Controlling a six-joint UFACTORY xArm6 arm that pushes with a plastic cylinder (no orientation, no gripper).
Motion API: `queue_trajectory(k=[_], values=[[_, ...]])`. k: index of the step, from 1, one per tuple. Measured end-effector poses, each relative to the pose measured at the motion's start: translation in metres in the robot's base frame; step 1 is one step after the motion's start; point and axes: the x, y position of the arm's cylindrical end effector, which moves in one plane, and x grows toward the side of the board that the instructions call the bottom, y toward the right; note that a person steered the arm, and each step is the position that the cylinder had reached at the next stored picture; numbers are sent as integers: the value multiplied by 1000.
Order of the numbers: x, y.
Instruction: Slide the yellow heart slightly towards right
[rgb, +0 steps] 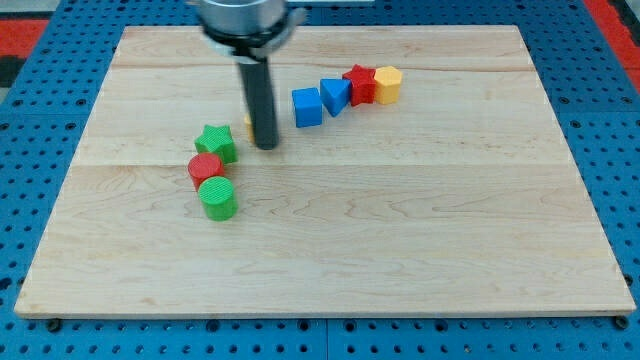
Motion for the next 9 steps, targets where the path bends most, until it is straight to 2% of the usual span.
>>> queue_trajectory(k=[1,2,7,8,9], values=[[8,60],[24,73],[-5,74],[4,86],[51,110]])
